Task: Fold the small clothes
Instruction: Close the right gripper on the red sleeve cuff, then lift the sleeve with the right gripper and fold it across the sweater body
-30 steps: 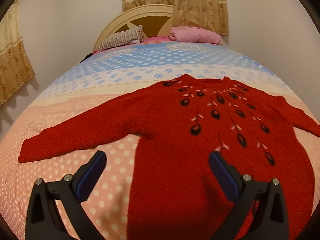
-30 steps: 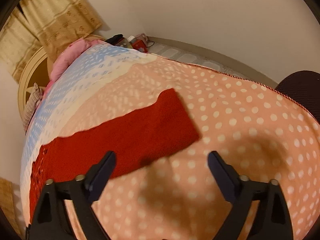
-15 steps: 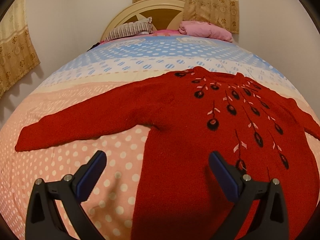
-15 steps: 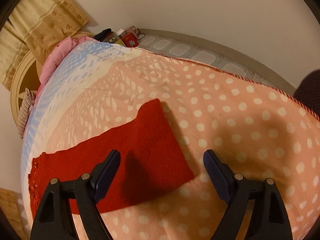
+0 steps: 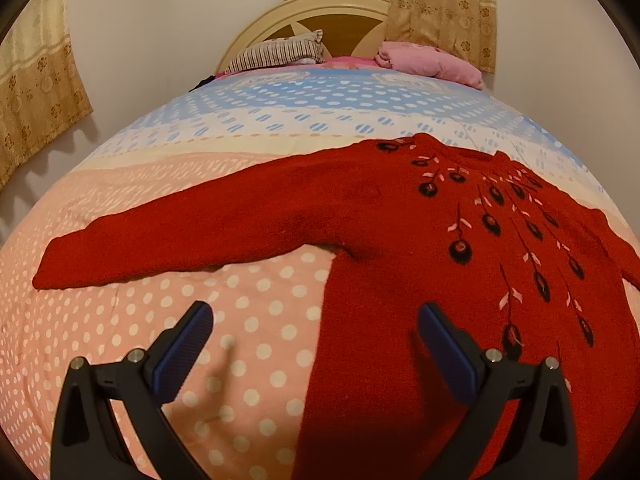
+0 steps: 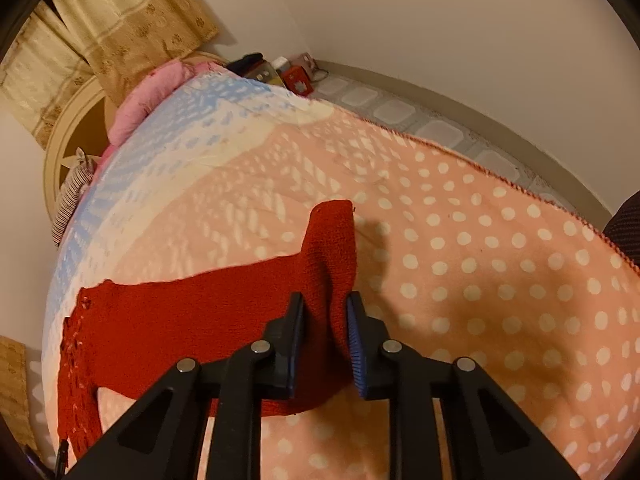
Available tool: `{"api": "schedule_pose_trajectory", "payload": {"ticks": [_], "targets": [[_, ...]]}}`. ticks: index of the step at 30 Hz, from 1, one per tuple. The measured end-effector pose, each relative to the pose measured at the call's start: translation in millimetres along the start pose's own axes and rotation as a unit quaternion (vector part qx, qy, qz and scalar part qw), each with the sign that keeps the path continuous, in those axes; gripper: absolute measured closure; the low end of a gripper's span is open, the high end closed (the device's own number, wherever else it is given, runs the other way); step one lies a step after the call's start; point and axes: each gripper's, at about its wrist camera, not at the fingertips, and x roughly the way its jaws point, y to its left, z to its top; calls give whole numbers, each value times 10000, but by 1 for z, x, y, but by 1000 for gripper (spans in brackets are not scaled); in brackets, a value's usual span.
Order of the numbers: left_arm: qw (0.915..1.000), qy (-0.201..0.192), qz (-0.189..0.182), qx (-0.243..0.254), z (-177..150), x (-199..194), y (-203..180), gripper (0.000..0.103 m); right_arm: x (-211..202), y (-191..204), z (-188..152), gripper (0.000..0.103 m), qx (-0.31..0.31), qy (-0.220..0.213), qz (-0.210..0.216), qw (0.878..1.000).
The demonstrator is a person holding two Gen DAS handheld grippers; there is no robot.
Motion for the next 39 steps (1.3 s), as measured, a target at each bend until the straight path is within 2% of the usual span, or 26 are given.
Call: {"api": "schedule_pose_trajectory", "payload": {"ticks": [7, 16, 29, 39], "targets": [[9998, 9, -118, -160, -1, -5, 8, 0, -32, 39, 6, 86, -281, -255, 233, 9990], [9995, -144, -144, -237, 1, -16, 18, 0, -70, 131, 5, 86, -985, -462, 622, 9921], [9986, -424, -98, -296, 6, -23, 44, 0, -94, 267, -13, 86, -1851, -539, 1112, 9749], [9979, -379, -118, -517, 12, -20, 63, 0, -102, 368, -37, 86, -2450, -504, 1461, 9571]]}}
